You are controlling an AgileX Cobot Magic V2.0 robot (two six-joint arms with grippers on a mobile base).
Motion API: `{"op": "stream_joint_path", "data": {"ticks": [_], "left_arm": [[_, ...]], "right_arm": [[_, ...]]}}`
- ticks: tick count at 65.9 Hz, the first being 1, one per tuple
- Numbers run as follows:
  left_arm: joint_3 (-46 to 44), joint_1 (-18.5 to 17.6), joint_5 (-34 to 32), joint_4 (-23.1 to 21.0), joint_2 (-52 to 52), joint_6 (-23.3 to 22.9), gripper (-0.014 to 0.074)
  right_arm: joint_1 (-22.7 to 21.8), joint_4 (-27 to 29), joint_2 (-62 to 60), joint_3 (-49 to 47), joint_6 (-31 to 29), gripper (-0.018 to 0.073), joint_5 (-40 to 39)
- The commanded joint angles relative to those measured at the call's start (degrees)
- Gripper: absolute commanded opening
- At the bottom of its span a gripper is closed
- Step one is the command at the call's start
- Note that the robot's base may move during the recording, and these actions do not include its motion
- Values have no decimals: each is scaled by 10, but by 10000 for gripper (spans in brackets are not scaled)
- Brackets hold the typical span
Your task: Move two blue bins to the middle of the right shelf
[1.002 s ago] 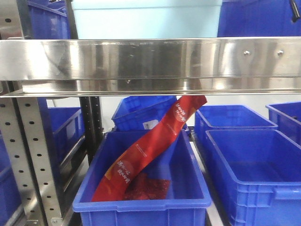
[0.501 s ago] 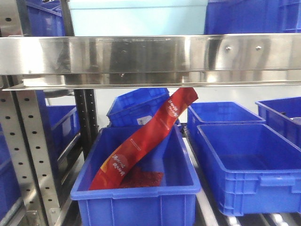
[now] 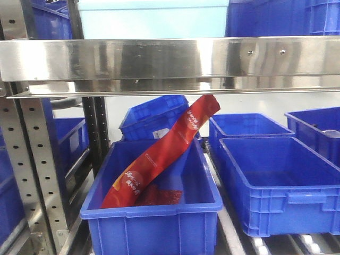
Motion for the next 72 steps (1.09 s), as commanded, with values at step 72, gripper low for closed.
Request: {"op": "stream_joint_path", "data": {"ticks": [72], "left_arm": [[910, 0, -458, 29, -688, 2, -111]], "right_arm": [[0, -34, -502, 521, -1, -160, -173]]}}
